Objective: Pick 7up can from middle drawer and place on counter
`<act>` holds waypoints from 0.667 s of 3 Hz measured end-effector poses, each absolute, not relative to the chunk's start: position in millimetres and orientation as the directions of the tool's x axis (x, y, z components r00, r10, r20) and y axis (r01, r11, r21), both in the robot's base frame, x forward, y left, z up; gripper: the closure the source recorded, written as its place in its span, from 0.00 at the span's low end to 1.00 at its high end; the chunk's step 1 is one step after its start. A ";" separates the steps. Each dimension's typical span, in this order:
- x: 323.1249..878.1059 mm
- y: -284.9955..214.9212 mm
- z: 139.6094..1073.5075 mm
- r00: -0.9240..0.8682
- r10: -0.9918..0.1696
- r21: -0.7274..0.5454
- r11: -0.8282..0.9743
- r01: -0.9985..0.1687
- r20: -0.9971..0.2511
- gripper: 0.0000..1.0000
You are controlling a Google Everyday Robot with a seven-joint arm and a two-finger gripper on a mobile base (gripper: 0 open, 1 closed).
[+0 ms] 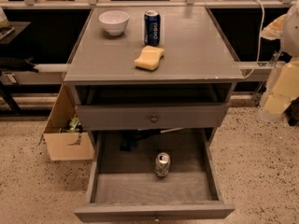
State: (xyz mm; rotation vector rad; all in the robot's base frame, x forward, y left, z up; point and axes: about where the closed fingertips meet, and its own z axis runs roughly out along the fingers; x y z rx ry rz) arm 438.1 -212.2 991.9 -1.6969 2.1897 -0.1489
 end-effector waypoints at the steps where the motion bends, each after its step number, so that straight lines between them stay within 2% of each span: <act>1: 438.1 -212.2 991.9 -0.210 -0.953 -0.302 0.271 -0.914 -0.220 0.00; 2: 435.4 -200.7 971.6 -0.183 -0.956 -0.292 0.247 -0.924 -0.230 0.00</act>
Offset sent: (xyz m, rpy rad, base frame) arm -0.0107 0.0451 -0.0872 0.0510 0.0455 0.1241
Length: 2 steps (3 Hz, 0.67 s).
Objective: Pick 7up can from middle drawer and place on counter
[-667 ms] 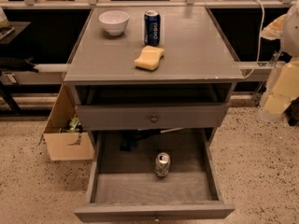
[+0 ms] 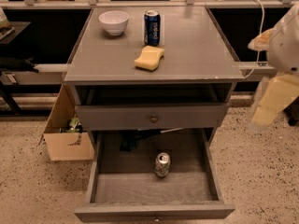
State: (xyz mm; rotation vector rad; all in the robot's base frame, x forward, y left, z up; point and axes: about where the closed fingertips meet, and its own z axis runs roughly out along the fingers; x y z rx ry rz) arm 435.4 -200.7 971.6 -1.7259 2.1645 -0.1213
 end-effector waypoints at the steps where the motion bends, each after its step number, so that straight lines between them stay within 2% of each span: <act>1: 419.9 -154.4 898.2 -0.109 -0.950 -0.238 0.183 -0.954 -0.293 0.00; 2: 410.2 -119.8 839.7 -0.102 -0.925 -0.176 0.177 -0.968 -0.366 0.00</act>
Offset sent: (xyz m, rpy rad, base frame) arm -0.0341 0.1179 -0.1958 0.2627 0.1495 0.1432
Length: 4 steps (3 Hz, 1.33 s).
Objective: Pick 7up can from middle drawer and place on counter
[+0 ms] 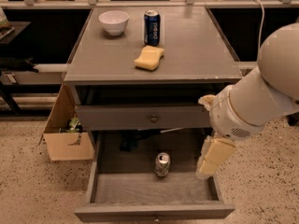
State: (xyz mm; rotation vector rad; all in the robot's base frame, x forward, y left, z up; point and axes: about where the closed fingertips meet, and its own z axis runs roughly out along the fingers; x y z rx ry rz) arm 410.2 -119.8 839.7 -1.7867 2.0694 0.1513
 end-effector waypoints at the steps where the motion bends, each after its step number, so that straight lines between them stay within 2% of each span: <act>1: 410.2 -119.8 840.0 -0.102 -0.925 -0.176 0.177 -0.968 -0.366 0.00; 2: 416.6 -118.3 816.0 -0.090 -0.919 -0.180 0.170 -0.969 -0.383 0.00; 4: 461.8 -106.9 685.2 -0.041 -0.884 -0.167 0.134 -0.977 -0.466 0.00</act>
Offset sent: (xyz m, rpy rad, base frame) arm 0.0241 0.0037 -0.0879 0.0686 -0.0221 0.0328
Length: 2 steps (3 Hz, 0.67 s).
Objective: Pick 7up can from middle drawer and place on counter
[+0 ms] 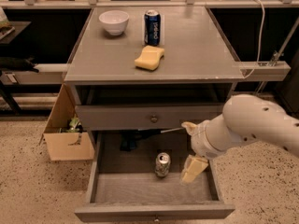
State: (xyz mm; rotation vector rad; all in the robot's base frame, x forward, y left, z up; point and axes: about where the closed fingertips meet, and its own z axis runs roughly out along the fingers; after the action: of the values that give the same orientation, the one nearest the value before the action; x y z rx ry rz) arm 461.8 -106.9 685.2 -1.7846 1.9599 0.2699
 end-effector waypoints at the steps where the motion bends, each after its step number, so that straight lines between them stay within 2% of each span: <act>1: 489.3 -106.4 627.4 -0.053 -0.843 -0.154 0.159 -0.975 -0.535 0.00; 2: 510.4 -95.9 550.0 -0.099 -0.767 -0.079 0.192 -0.978 -0.635 0.00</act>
Offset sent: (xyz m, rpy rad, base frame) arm 0.0776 0.0124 -0.1777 0.3114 0.0539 -0.0598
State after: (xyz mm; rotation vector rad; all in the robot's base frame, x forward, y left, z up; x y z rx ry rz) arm 510.4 -95.9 550.0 -1.6263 1.9191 0.4975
